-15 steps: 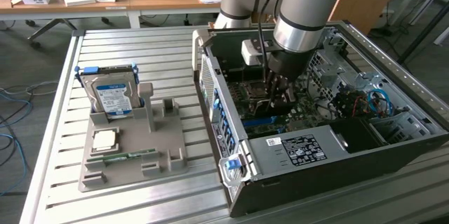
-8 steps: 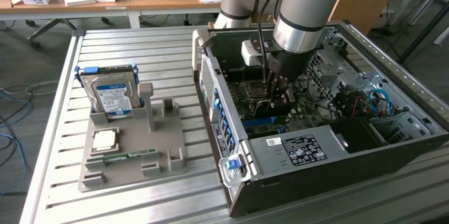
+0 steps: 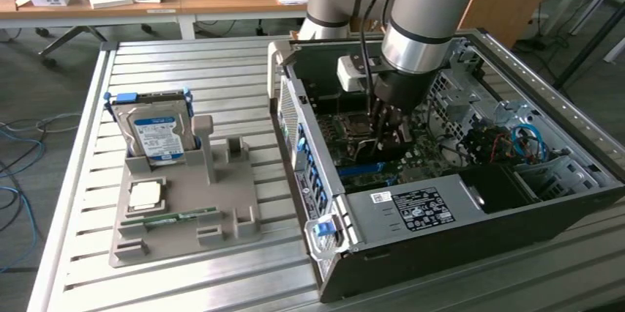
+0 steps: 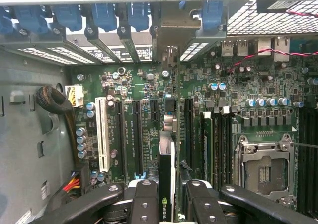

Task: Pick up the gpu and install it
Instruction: 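Insert the gpu into the slot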

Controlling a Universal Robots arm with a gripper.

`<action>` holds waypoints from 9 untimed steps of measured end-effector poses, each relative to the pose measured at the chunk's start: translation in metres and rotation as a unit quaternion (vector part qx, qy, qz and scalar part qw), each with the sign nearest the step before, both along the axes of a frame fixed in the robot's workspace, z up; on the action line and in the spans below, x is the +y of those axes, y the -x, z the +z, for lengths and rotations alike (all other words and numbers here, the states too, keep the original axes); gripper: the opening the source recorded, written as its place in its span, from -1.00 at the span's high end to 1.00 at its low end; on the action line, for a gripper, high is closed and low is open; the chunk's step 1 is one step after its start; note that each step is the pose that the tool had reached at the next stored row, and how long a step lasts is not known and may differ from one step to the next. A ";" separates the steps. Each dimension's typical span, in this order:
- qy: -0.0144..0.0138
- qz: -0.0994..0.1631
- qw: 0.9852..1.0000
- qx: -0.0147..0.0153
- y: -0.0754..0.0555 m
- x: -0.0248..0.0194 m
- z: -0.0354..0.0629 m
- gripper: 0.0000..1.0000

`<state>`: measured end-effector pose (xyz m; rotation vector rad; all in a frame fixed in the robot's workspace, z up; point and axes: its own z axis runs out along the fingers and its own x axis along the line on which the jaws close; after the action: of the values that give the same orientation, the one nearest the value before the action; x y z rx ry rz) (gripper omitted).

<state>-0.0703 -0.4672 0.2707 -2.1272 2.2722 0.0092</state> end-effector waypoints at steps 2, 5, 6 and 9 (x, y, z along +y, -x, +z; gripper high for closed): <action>0.000 0.000 1.000 0.000 0.000 0.0000 0.0000 0.47; 0.000 0.000 1.000 0.000 0.000 0.0000 0.0000 0.47; 0.000 0.000 1.000 0.000 0.000 0.0000 0.0000 0.47; 0.000 0.000 1.000 0.001 0.000 0.0000 0.0000 0.47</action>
<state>-0.0702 -0.4672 0.2707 -2.1280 2.2729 0.0107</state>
